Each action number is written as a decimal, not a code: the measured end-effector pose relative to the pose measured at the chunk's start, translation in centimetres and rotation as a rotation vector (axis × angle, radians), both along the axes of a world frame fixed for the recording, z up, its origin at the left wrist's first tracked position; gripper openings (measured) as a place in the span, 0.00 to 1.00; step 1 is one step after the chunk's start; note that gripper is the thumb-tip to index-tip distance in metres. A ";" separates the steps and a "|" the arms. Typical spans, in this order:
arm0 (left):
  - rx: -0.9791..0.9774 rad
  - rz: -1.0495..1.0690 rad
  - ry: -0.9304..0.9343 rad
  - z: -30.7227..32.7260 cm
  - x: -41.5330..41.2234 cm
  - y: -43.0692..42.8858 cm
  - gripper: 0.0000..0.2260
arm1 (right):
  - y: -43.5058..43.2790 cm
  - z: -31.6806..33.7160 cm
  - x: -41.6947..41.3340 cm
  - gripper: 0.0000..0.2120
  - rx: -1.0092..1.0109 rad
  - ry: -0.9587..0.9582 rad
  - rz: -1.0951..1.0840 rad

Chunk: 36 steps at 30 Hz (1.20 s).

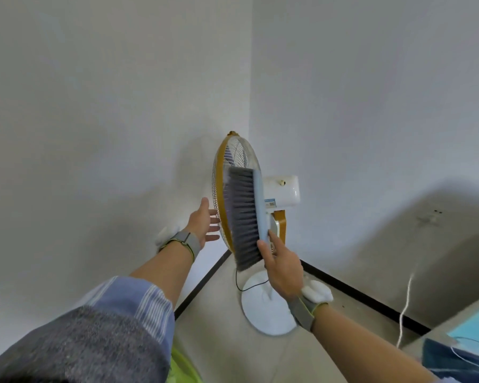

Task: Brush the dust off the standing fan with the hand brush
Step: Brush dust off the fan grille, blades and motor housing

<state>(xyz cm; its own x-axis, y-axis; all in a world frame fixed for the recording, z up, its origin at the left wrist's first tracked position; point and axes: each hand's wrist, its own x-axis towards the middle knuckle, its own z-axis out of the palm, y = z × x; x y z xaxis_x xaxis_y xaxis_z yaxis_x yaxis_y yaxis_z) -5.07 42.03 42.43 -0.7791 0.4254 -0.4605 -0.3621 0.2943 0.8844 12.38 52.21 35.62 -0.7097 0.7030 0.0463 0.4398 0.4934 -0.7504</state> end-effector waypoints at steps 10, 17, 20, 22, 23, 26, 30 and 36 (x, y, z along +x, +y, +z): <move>0.082 -0.007 -0.070 -0.3 -0.9 -0.7 0.38 | 3.4 4.6 -1.8 0.32 0.320 -0.263 -0.141; -0.015 -0.056 0.075 0.3 -1.3 0.3 0.25 | 7.5 5.6 -3.0 0.31 0.101 -0.212 -0.146; -0.027 -0.015 0.210 0.8 -1.9 1.5 0.23 | 10.7 6.2 -2.8 0.29 -0.023 -0.091 -0.250; -0.051 0.010 0.288 1.3 -2.0 2.7 0.32 | 12.9 6.3 -2.9 0.29 -0.094 -0.001 -0.292; -0.063 0.022 0.340 1.7 -2.0 3.4 0.34 | 13.9 6.4 -3.0 0.28 -0.140 0.040 -0.297; -0.136 0.040 0.491 2.8 -2.5 5.8 0.36 | 16.9 7.0 -3.8 0.23 -0.300 0.160 -0.269; -0.287 0.111 0.649 3.5 -3.3 8.9 0.38 | 20.2 7.7 -5.3 0.20 -0.353 0.226 -0.190; -0.556 0.240 0.701 3.3 -4.2 12.4 0.39 | 27.7 8.1 -10.1 0.19 -0.379 0.178 -0.034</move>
